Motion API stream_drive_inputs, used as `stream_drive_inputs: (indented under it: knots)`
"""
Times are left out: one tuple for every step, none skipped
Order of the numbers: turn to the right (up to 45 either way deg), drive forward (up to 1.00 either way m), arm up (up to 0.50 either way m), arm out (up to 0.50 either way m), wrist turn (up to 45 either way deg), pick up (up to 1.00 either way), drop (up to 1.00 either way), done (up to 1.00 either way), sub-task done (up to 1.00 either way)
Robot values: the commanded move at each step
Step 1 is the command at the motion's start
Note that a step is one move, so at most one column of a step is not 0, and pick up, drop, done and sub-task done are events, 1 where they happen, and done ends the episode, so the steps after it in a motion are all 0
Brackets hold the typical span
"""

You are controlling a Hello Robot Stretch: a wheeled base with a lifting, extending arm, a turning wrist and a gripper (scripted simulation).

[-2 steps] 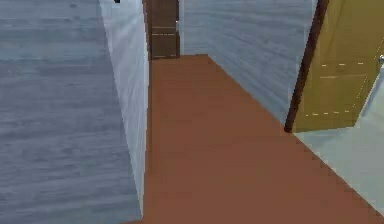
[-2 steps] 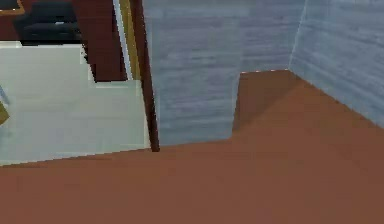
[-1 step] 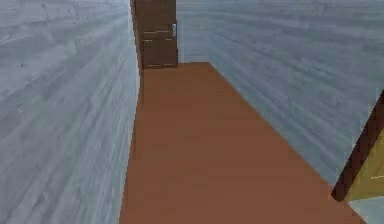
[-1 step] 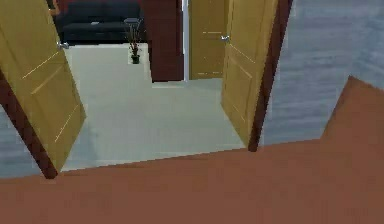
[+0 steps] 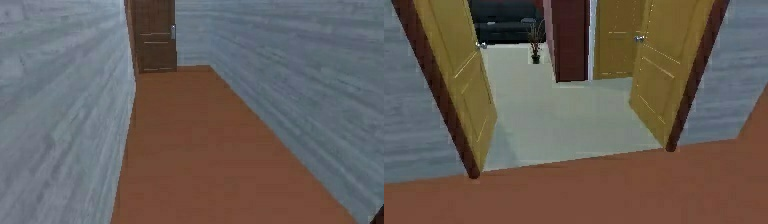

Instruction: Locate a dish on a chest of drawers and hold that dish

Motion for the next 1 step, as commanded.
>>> stream_drive_inputs:
  knots:
    - [-9.0,0.0,0.0,0.0,0.0,0.0,0.0,0.0,0.0]
